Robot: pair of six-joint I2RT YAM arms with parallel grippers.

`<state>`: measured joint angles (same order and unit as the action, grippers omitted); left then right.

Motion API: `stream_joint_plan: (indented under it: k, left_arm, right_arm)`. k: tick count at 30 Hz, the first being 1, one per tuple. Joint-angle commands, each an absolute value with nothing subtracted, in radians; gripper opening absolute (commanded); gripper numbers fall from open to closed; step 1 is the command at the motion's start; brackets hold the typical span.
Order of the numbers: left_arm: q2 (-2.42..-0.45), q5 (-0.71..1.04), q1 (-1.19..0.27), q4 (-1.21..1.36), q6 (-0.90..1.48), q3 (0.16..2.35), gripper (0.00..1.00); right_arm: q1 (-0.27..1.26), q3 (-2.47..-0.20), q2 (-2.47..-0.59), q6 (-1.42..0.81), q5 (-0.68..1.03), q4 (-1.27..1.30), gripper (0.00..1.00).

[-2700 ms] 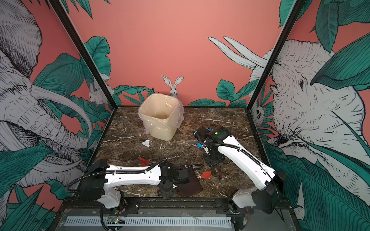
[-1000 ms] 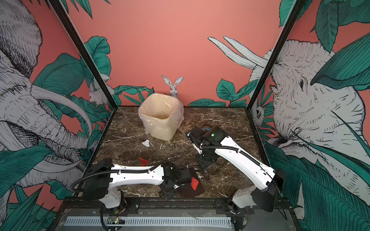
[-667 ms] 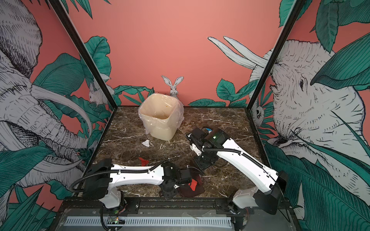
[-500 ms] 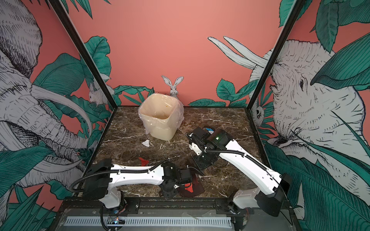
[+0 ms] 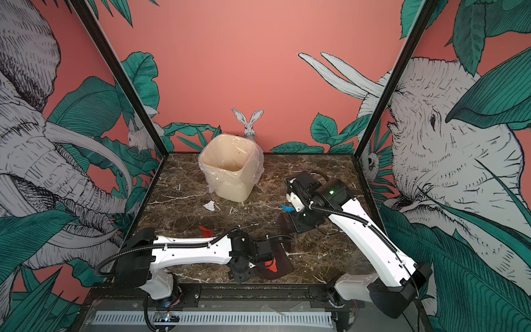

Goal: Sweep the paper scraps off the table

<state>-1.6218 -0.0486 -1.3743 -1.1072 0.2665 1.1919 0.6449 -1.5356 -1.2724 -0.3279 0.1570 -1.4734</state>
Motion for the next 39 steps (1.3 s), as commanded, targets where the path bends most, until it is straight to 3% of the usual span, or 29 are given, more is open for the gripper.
stream_joint_plan:
  k: [1, 17, 39]
  left_arm:
    - [-1.543, -0.079, -1.358, -1.122, 0.292, 1.216, 0.00]
    - [-1.349, -0.181, -1.217, -1.409, 0.314, 1.376, 0.00]
    - [-1.336, -0.197, -0.905, -1.725, 0.215, 1.806, 0.00]
  right_arm:
    - [0.588, -1.561, -1.237, -0.283, 0.137, -1.517, 0.00]
    - [0.456, -1.477, -1.200, -0.222, 0.202, -1.471, 0.00]
    - [0.442, -1.451, -1.192, -0.197, 0.276, -1.437, 0.00]
